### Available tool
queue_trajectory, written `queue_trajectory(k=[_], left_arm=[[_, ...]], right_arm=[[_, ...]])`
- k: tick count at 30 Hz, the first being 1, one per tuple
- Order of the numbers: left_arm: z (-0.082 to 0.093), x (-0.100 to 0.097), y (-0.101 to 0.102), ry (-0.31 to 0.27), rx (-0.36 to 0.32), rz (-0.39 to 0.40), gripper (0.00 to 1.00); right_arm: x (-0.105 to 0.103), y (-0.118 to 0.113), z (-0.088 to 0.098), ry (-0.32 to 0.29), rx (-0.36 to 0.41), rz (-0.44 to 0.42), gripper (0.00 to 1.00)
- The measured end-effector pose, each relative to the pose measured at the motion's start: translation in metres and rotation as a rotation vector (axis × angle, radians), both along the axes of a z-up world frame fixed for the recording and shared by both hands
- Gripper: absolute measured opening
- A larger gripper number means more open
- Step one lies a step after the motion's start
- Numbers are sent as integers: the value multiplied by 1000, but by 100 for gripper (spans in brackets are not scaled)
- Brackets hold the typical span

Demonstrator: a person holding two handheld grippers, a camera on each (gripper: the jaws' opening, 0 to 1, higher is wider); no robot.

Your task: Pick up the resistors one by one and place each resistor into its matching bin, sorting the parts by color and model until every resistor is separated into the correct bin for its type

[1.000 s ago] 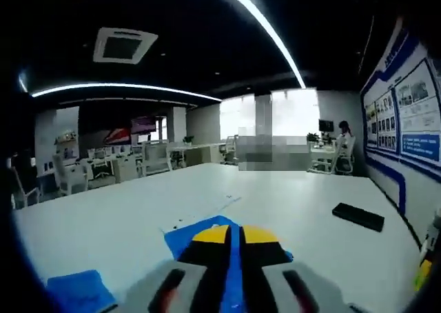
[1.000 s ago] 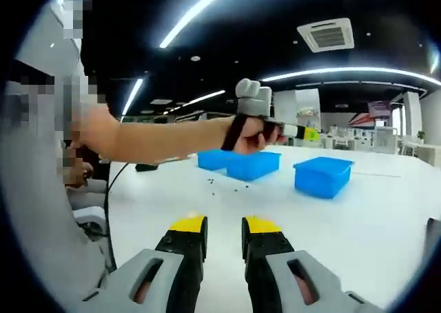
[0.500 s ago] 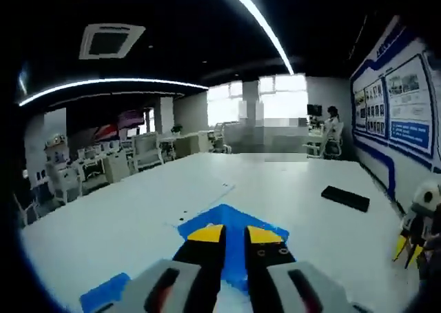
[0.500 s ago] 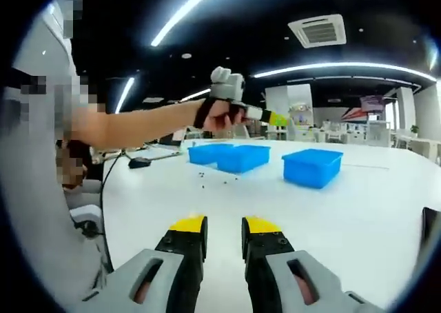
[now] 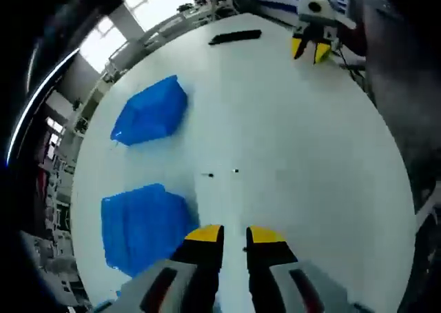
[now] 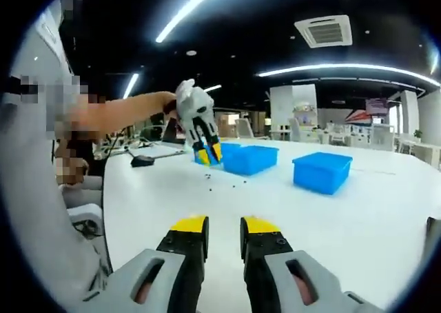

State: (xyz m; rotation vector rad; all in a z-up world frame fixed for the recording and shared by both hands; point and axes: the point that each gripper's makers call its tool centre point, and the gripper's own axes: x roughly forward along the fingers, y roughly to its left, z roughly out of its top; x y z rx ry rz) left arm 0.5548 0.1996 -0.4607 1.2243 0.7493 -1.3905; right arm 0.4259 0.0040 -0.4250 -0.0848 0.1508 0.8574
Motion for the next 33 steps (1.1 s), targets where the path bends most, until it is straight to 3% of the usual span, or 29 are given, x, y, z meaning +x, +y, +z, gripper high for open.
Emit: queue_trajectory(k=[5, 9, 10, 14, 17, 23, 26, 27, 29, 31, 33], left_arm=[[-15, -8, -1, 28, 53, -86, 16], [-22, 0, 2, 44, 95, -83, 14], [-20, -3, -2, 73, 66, -84, 14], [-21, -2, 0, 93, 89, -130, 13], [-22, -9, 3, 137, 130, -185, 6], [-23, -8, 3, 142, 158, -202, 6], [-22, -7, 3, 161, 101, -124, 5], [-22, -9, 5, 208, 80, -79, 5], [-18, -6, 6, 227, 38, -29, 5], [-10, -3, 2, 240, -24, 23, 5], [12, -2, -15, 230, -148, 20, 5]], right_arm=[[-6, 3, 0, 0, -13, 5, 21], [-9, 1, -4, 11, -19, -11, 21], [-9, 1, -4, 13, -19, -13, 21], [-10, 1, -6, 16, -27, -21, 21], [-8, 2, -9, 22, -32, -25, 21], [-9, 12, -6, 14, -48, 13, 21], [-8, 13, -4, 7, -47, 19, 21], [-7, 13, -3, 6, -45, 19, 21], [-7, 14, 1, 3, -34, 21, 21], [-8, 15, 3, -6, -29, 30, 21], [-8, 15, 3, -8, -32, 34, 21]])
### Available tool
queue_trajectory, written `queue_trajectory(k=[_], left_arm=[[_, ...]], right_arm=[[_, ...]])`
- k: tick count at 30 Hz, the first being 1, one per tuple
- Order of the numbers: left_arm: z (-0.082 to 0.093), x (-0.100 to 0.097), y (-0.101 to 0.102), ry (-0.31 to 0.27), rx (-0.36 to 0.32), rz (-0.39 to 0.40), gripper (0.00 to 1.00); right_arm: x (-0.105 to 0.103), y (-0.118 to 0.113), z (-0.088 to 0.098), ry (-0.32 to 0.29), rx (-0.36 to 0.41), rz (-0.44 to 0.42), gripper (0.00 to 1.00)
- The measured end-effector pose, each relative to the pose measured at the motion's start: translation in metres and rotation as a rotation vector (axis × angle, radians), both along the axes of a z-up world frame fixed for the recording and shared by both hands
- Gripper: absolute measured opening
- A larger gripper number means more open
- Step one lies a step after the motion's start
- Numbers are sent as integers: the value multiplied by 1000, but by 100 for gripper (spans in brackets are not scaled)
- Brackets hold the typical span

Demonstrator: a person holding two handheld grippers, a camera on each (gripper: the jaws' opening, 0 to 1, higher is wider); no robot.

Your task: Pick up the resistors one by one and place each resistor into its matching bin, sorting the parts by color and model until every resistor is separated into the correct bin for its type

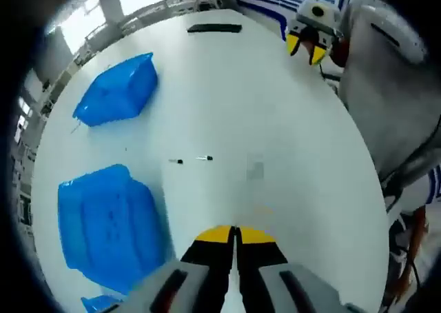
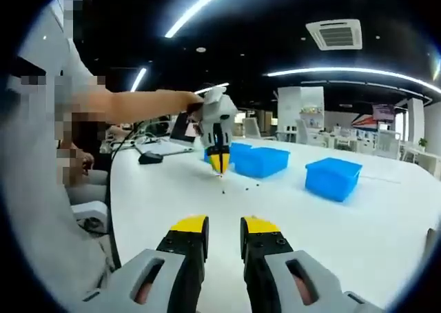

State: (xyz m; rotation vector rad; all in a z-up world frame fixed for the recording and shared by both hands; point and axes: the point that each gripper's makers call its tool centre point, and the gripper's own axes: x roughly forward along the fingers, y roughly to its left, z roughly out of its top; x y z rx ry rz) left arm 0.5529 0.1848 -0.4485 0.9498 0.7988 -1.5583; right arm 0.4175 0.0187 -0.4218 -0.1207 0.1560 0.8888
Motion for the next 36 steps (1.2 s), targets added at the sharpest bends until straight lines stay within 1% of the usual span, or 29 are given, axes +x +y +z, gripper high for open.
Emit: queue_trajectory(k=[2, 3, 5, 6, 8, 9, 11, 13, 14, 16, 19, 21, 24, 25, 26, 29, 32, 34, 36], left_arm=[[21, -5, -23, 6, -129, 24, 5], [34, -4, -39, -12, -219, 28, 5], [49, 1, -64, -30, -341, 89, 5], [56, 4, -75, -49, -396, 108, 5], [68, 13, -98, -106, -504, 147, 5], [72, 18, -109, -118, -555, 185, 5], [78, 28, -125, -131, -622, 259, 5], [76, 40, -137, -174, -642, 309, 5], [76, 50, -143, -179, -657, 360, 5], [77, 65, -153, -187, -688, 435, 5], [84, 87, -166, -157, -754, 555, 5], [90, 97, -173, -142, -788, 597, 5], [94, 107, -180, -154, -798, 616, 5], [94, 111, -184, -147, -801, 632, 5], [93, 114, -186, -143, -795, 639, 5], [89, 119, -190, -160, -782, 653, 5], [86, 126, -192, -146, -794, 688, 5], [82, 127, -195, -131, -786, 680, 5], [80, 127, -198, -131, -784, 678, 5]], right_arm=[[0, -1, -1, 1, 1, 2, 21], [-1, -1, -1, 2, 2, 3, 21], [-2, -1, -1, 0, 2, 6, 21], [-3, -1, -1, -1, 1, 8, 21], [-6, -1, -1, -3, 3, 11, 21], [-8, -2, -1, -4, 4, 11, 21], [-10, -4, -1, -1, 9, 8, 21], [-12, -7, -1, 1, 14, 1, 21], [-13, -9, -2, 2, 18, -4, 21], [-13, -12, -2, 4, 24, -14, 21], [-11, -19, -1, 7, 34, -29, 21], [-9, -22, 1, 8, 42, -37, 21], [-6, -26, 2, 7, 47, -43, 21], [-5, -27, 3, 7, 47, -45, 21], [-3, -29, 4, 6, 46, -47, 21], [0, -31, 5, -2, 40, -51, 21], [3, -31, 4, -5, 34, -51, 21], [2, -30, 2, 0, 34, -51, 21], [2, -30, 1, 4, 37, -50, 21]])
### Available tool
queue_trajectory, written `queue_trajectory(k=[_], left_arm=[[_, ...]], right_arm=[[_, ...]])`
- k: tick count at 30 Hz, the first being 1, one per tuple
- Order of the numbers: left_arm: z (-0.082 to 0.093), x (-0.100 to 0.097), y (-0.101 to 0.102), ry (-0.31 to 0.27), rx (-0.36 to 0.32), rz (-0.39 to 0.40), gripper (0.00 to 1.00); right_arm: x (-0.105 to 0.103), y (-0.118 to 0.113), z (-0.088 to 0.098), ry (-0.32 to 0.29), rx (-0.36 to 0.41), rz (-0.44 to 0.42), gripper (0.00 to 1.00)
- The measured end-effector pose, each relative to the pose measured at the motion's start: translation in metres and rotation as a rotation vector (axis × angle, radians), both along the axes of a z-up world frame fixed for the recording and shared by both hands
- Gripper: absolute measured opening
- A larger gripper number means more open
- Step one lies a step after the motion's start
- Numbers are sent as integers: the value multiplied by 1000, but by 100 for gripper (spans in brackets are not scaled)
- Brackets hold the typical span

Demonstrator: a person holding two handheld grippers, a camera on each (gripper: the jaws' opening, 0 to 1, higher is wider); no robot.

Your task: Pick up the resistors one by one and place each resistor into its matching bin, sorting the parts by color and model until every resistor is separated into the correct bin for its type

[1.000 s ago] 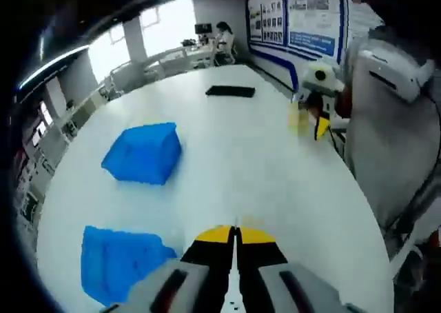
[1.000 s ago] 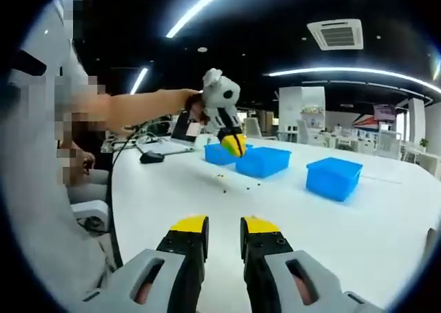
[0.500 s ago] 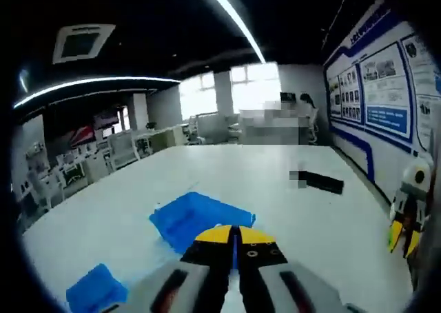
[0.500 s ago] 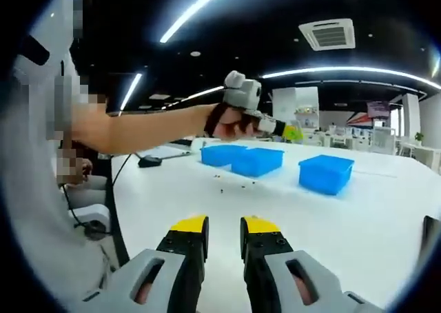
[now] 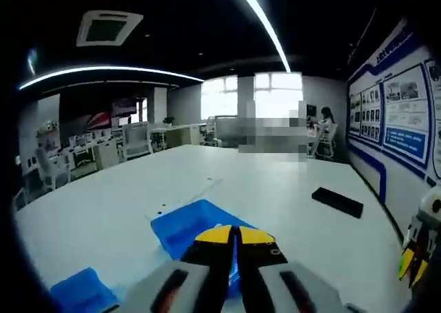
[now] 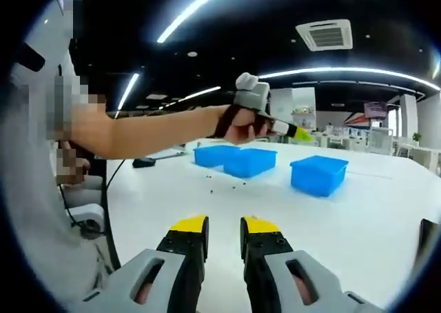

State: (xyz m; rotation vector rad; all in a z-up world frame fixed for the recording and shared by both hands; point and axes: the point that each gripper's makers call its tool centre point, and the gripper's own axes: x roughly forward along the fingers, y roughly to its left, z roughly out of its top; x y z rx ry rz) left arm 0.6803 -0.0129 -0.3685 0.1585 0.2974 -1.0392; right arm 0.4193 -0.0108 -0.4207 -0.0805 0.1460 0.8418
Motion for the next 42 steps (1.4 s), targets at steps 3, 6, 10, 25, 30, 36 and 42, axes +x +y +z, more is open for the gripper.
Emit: queue_trajectory(k=[3, 6, 10, 25, 30, 36, 42], left_arm=[[-2, 6, -4, -6, 4, 15, 5], [-2, 13, -6, -4, 0, 20, 5], [-7, 18, -5, 12, 22, 28, 5], [-2, 13, 23, -14, 32, 59, 22], [-12, -9, 54, -73, 206, -76, 20], [-36, -41, 105, -156, 554, -257, 18], [-63, -84, 156, -199, 828, -502, 17]], right_arm=[[2, 0, -3, 7, 2, -6, 21], [2, 0, -6, 14, -2, -5, 21], [2, -3, -4, 8, 1, -11, 21], [8, -8, -4, 11, -10, -38, 21], [5, -4, -9, 23, -12, -31, 21], [6, -1, -13, 31, -14, -25, 21], [4, 4, -12, 26, -22, -6, 21]])
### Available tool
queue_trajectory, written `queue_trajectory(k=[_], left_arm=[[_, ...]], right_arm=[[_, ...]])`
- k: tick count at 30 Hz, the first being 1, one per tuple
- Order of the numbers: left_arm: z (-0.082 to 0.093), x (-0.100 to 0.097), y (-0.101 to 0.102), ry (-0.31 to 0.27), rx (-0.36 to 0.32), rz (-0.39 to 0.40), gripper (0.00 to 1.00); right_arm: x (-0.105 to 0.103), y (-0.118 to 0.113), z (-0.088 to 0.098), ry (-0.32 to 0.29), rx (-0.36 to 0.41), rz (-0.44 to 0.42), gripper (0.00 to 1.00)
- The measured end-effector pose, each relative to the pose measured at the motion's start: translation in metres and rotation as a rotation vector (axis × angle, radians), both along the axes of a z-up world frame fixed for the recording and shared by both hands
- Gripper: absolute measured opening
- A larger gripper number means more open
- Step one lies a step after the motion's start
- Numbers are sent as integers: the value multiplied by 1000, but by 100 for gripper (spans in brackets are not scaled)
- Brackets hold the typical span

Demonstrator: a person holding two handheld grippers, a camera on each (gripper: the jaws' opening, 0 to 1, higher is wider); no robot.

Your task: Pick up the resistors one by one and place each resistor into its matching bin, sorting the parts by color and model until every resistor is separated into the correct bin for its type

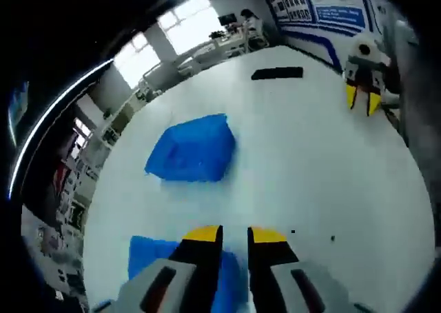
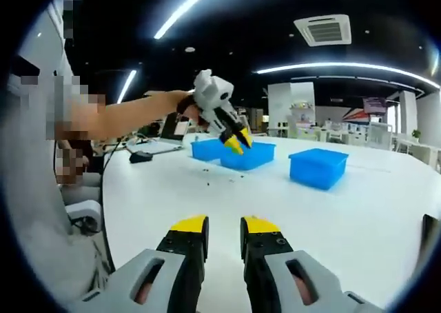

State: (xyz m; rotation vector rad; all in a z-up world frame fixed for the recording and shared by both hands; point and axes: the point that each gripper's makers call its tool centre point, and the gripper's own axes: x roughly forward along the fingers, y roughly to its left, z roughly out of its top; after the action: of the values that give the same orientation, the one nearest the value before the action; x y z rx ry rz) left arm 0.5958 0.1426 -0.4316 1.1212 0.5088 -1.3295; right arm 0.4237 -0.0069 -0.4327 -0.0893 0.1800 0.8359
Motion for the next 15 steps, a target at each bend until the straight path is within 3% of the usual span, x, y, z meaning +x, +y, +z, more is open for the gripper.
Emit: queue_trajectory(k=[2, 5, 7, 9, 15], left_arm=[[-10, -20, 23, 74, 80, -10, 16], [-22, -30, 55, 203, 127, 176, 16], [-30, -26, 71, 260, 117, 323, 16], [-35, -25, 81, 321, 88, 412, 16], [-41, -23, 83, 377, 18, 523, 14]], right_arm=[[0, 0, -2, 8, 0, -1, 21], [0, 3, -6, 18, -3, 5, 21], [0, 6, -8, 22, -7, 11, 21], [0, 9, -9, 20, -13, 20, 21], [-1, 14, -6, 8, -18, 37, 21]])
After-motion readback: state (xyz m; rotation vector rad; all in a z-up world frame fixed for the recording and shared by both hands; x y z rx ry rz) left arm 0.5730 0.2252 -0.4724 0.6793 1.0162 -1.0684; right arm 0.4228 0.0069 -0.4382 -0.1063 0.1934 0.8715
